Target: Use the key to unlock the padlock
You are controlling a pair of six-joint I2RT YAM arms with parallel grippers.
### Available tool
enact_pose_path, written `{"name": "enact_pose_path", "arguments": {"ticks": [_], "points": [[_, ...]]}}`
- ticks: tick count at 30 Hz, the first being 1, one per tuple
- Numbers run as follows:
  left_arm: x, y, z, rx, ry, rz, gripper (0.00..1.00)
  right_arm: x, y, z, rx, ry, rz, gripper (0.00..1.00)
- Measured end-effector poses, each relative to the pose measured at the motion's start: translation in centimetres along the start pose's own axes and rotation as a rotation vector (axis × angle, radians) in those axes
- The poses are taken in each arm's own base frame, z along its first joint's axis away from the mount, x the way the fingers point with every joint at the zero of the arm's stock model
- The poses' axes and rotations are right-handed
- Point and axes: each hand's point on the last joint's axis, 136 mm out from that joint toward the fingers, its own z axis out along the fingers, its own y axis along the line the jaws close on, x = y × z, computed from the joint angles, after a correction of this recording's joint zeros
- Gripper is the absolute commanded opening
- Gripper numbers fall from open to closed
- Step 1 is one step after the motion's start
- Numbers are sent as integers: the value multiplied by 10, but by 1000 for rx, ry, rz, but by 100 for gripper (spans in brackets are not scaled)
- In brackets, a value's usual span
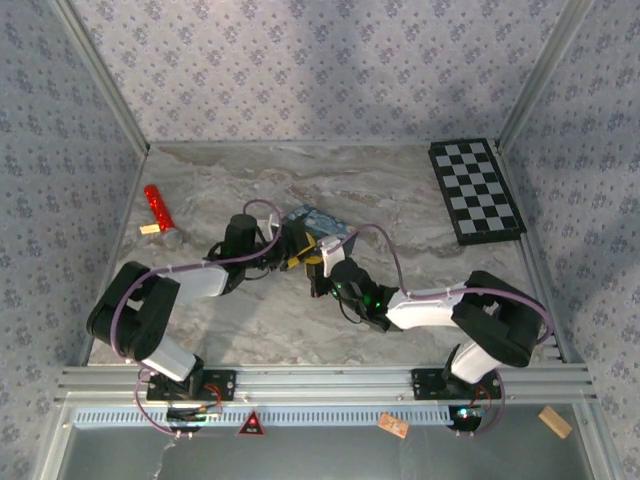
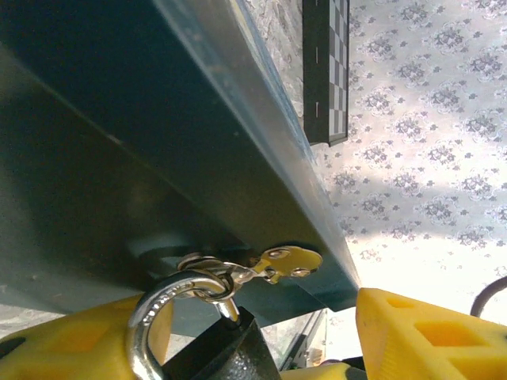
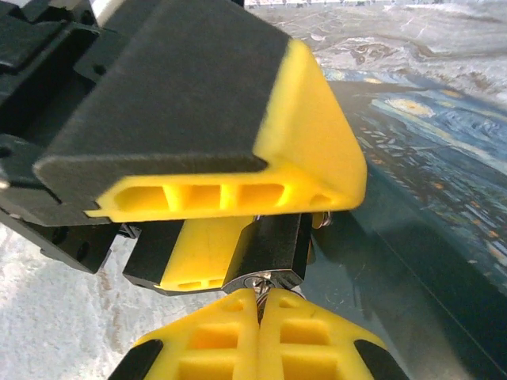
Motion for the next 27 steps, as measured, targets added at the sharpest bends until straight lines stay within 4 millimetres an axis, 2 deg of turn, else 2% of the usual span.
{"name": "enact_pose_path", "arguments": {"ticks": [4, 9, 17, 22, 27], "points": [[2, 7, -1, -13, -11, -12, 62, 10, -3, 3, -20, 24, 53, 0], [-1, 7, -1, -16, -27, -9, 57, 8, -8, 5, -52, 26, 137, 0], [-1, 4, 2, -1, -29, 6, 57, 12, -28, 15, -150, 36, 420, 0], [-2, 9, 6, -4, -28, -13, 52, 17, -34, 19, -207, 37, 573, 0], [-2, 9, 7, 3, -30, -22, 46, 15, -36, 18, -231, 25, 637, 0]]}}
